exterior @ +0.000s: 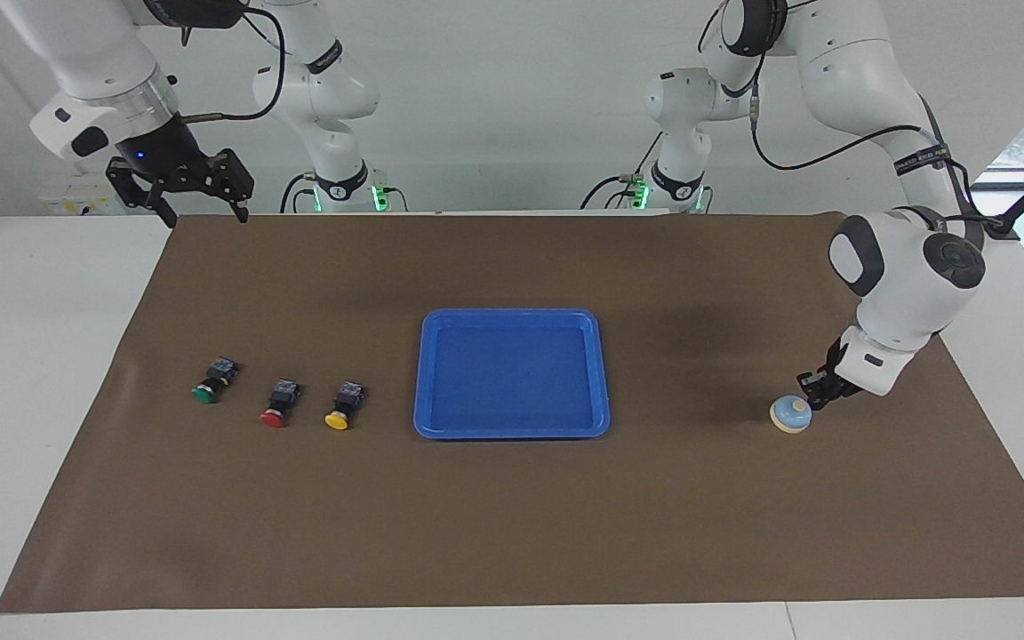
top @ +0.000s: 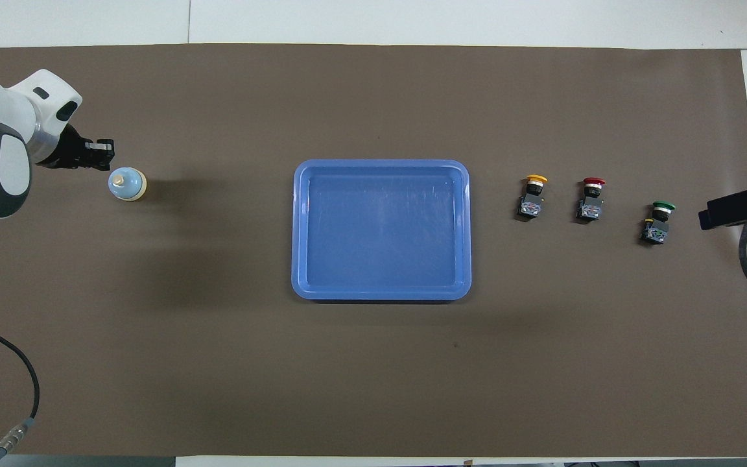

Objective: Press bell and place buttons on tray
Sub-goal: 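Press down on the silver bell with the left gripper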

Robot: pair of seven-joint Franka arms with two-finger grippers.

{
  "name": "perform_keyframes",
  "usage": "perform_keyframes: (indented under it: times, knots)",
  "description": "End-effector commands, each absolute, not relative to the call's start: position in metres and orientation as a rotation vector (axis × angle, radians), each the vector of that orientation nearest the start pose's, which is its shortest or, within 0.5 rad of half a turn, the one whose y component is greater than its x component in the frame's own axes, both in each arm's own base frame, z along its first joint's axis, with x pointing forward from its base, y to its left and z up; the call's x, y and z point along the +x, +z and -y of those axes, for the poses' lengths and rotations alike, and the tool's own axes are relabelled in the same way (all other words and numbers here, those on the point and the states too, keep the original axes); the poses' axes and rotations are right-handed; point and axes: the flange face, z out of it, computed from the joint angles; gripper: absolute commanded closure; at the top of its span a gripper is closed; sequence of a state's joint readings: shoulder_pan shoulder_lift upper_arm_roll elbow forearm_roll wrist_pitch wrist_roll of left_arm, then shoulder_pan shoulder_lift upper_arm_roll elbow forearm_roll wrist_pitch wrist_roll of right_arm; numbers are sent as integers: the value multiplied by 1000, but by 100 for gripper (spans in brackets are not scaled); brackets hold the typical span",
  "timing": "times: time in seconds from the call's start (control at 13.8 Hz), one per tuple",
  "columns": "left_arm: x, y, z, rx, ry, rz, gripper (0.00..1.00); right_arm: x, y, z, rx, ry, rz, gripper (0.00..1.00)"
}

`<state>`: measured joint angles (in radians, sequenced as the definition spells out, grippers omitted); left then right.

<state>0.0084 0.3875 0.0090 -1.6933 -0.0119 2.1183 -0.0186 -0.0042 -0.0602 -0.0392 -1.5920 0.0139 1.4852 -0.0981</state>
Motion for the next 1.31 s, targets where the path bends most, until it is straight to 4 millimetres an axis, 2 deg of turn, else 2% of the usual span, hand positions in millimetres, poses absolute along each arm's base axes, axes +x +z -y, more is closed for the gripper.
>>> perform_keyframes:
  times: [0.0,0.58,0.8,1.02,1.09,1.16,1.23]
  knots:
    - [660,369,-11,-3149,-56,80,100,521,641,23,-3113,86,117,0]
    - [647,346,-10,-3149,-24,76,100,521,641,23,-3113,86,117,0]
    - [640,324,-8,-3148,-70,75,100,521,641,23,-3113,86,117,0]
    - [644,330,-5,-3148,-70,68,100,521,641,23,-3113,86,117,0]
    - [645,338,-5,-3148,-60,67,100,521,641,23,-3113,86,117,0]
    - [647,355,-7,-3149,-32,71,100,521,641,23,-3113,86,117,0]
    - [645,381,-8,-3150,-22,66,100,521,641,23,-3113,86,117,0]
